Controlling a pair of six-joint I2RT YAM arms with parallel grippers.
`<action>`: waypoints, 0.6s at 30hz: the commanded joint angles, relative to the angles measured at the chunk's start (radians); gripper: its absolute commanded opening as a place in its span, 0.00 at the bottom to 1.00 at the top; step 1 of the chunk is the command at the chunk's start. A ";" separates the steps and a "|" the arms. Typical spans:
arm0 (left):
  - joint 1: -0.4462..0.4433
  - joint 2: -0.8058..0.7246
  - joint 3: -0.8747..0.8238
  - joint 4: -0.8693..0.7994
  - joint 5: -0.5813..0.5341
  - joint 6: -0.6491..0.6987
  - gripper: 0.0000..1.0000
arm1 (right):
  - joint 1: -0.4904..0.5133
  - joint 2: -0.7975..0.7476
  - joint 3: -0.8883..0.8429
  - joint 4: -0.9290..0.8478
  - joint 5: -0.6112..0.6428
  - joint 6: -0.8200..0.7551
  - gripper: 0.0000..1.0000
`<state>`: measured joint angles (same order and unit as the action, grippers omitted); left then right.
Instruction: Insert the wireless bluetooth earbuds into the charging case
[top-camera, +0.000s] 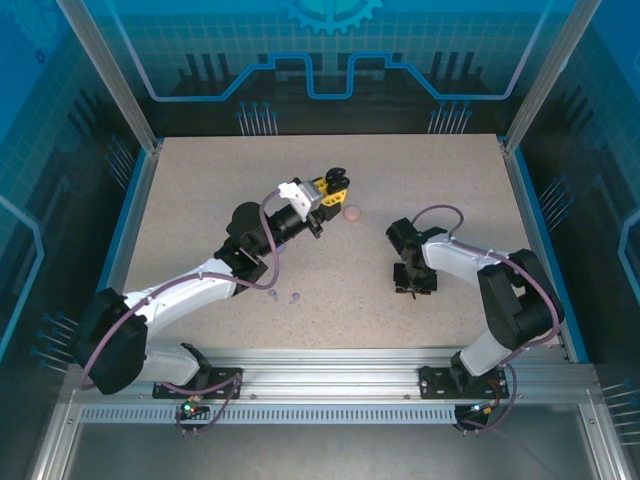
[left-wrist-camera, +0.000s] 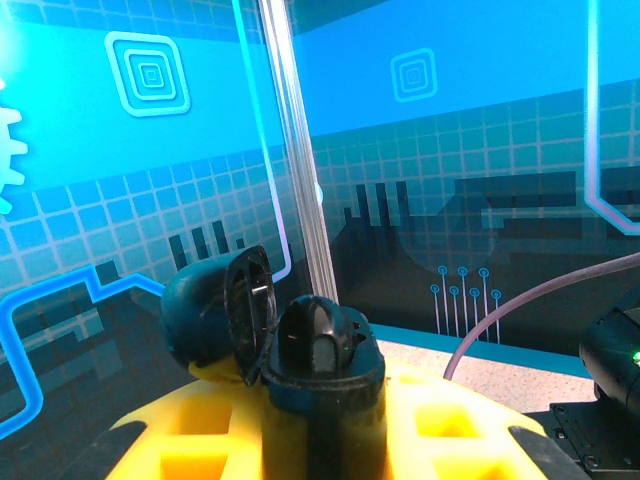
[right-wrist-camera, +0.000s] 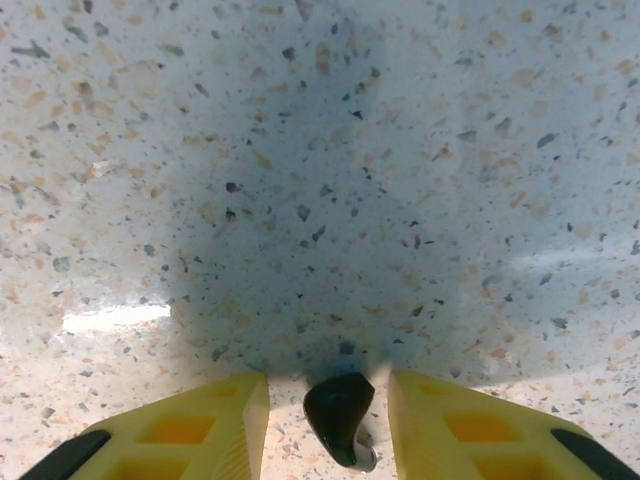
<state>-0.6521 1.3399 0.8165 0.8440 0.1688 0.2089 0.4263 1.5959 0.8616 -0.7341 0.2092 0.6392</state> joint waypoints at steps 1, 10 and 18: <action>-0.007 -0.001 0.020 0.045 -0.012 -0.014 0.00 | 0.010 0.028 0.012 -0.018 0.028 -0.012 0.36; -0.007 0.001 0.024 0.046 -0.011 -0.015 0.00 | 0.008 0.028 0.011 -0.024 0.038 -0.013 0.29; -0.007 -0.001 0.026 0.043 -0.007 -0.022 0.00 | 0.008 0.013 0.007 -0.039 0.045 -0.013 0.22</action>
<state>-0.6521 1.3403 0.8165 0.8440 0.1688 0.2081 0.4324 1.6047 0.8719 -0.7372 0.2020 0.6270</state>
